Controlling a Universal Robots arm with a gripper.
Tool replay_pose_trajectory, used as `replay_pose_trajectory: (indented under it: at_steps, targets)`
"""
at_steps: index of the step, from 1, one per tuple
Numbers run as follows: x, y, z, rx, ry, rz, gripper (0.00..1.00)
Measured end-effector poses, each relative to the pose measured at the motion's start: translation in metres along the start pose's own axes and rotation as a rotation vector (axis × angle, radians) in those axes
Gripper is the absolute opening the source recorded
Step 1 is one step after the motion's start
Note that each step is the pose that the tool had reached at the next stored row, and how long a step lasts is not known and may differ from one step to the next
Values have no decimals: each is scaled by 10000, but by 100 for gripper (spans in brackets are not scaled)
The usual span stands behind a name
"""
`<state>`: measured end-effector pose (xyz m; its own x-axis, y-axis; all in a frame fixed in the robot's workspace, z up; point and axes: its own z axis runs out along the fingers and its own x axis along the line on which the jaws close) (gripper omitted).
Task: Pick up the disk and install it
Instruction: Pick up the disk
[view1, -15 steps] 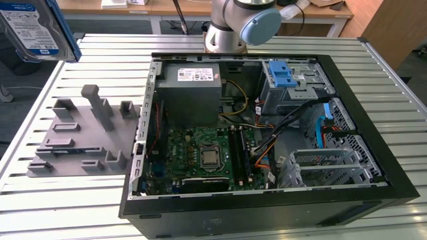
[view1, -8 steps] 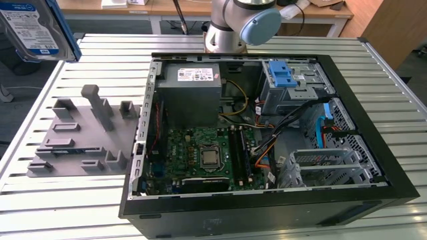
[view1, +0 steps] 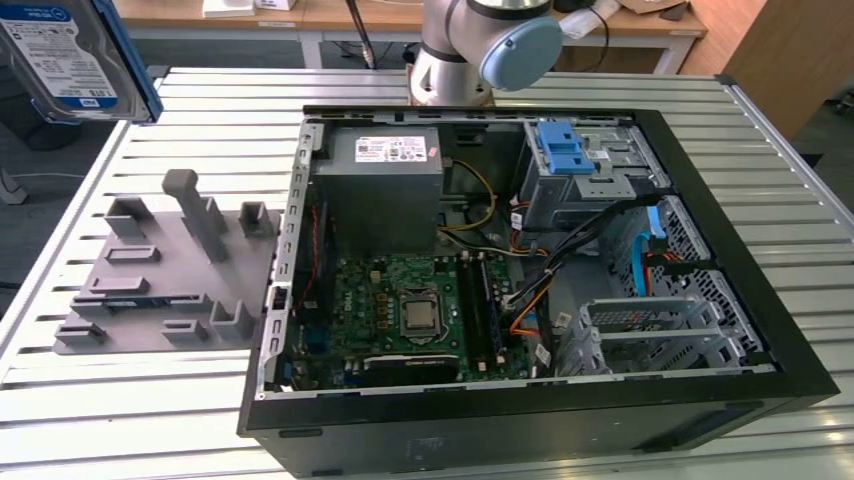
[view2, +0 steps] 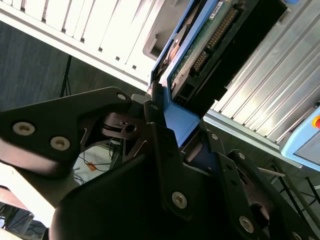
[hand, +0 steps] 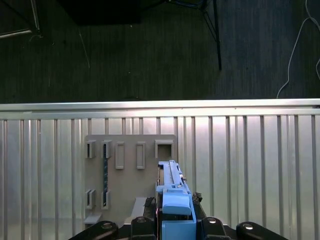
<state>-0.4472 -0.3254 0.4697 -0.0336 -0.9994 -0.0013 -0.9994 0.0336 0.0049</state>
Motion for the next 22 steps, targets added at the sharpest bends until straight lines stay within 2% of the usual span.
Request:
replay_pose_trajectory:
  at_steps: [16, 22]
  targets:
    - [-1, -19, -2, -1, 0, 0, 36]
    - [-2, -60, -2, 0, 0, -1, 36]
